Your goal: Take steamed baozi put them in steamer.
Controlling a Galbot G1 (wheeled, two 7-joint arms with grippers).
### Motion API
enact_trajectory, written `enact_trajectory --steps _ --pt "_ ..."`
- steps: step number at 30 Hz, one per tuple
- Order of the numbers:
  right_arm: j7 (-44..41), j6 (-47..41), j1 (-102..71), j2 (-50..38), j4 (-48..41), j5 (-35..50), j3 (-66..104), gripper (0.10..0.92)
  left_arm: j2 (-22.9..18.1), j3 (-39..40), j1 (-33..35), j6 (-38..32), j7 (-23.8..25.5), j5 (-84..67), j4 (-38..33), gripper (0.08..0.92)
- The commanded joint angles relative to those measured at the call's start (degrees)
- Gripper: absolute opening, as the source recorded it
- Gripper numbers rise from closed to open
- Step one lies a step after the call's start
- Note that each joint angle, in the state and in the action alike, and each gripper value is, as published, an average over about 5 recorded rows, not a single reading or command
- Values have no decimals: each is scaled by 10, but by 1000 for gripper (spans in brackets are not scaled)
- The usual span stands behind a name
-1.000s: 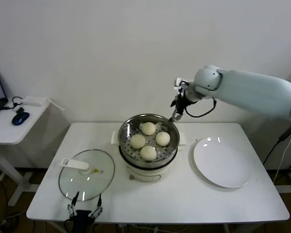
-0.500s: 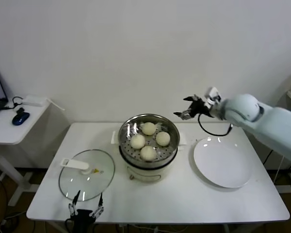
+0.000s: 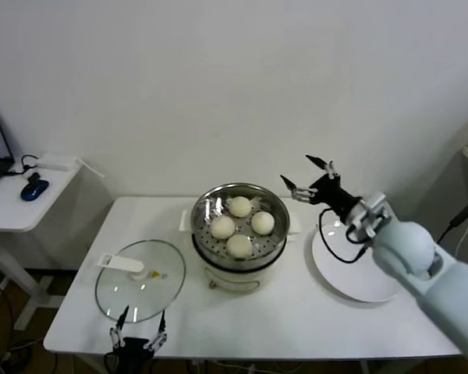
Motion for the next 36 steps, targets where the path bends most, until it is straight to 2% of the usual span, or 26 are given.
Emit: enact_trajectory --steps 1,6,11,36 --pt "13 215 -566 289 39 -203 341 823 -1 0 4 -6 -1 7 3 823" --pt "15 303 -600 369 7 -233 323 823 -1 0 8 -10 -1 11 3 823" --pt "25 347 -619 403 -13 -254 304 823 -1 0 10 -13 -3 10 -1 823" --pt "33 356 -587 419 -28 -265 276 823 -10 -5 19 -28 -3 9 -10 823"
